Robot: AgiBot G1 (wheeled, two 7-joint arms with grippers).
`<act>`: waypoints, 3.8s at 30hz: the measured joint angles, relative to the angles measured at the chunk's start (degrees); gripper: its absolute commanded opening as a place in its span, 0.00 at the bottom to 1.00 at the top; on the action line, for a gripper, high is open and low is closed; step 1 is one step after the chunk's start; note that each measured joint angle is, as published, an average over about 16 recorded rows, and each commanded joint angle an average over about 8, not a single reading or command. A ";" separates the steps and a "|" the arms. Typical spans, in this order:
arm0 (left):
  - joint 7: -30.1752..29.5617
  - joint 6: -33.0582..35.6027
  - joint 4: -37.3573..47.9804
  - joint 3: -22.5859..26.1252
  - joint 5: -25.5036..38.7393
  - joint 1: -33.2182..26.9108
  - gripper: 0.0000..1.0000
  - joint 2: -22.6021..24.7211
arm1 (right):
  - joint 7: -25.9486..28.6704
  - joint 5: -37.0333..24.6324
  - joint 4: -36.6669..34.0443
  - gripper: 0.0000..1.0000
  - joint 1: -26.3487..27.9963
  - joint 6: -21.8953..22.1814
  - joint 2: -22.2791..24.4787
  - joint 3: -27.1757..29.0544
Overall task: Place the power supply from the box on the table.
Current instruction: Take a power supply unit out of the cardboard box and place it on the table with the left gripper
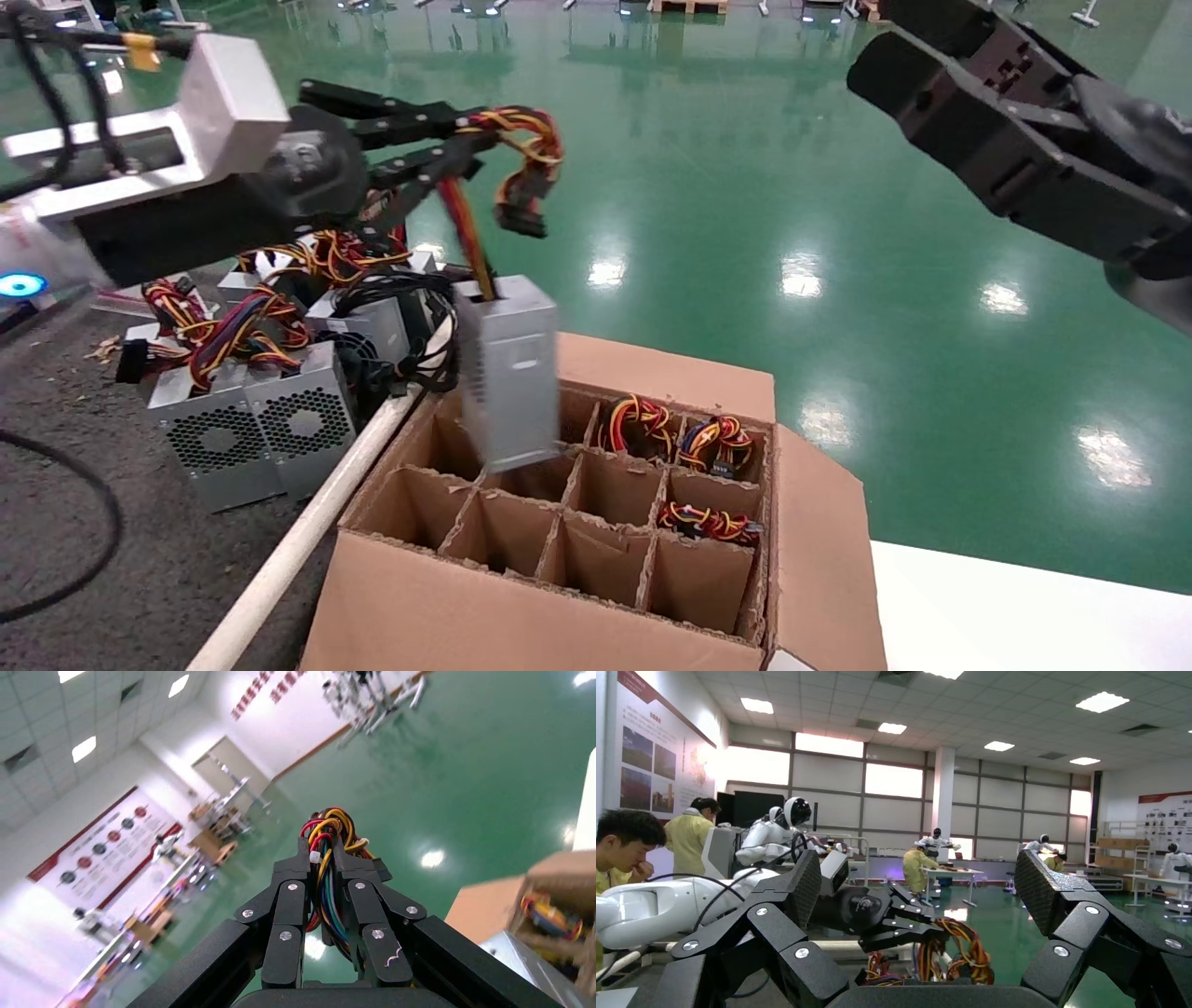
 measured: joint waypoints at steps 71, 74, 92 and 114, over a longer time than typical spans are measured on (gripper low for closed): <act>-13.25 -9.03 -16.95 1.29 3.66 9.02 0.00 -30.14 | 0.00 0.00 0.00 1.00 0.00 0.00 0.00 0.00; -13.68 -10.13 -17.22 1.69 3.50 9.99 0.00 -29.76 | 0.00 0.00 0.00 1.00 0.00 0.00 0.00 0.00; -15.75 -16.25 -18.76 3.68 2.54 15.46 0.34 -27.20 | 0.00 0.00 0.00 1.00 0.00 0.00 0.00 0.00; -17.89 -19.97 -20.36 4.53 2.12 17.71 1.00 -26.07 | 0.00 0.00 0.00 1.00 0.00 0.00 0.00 0.00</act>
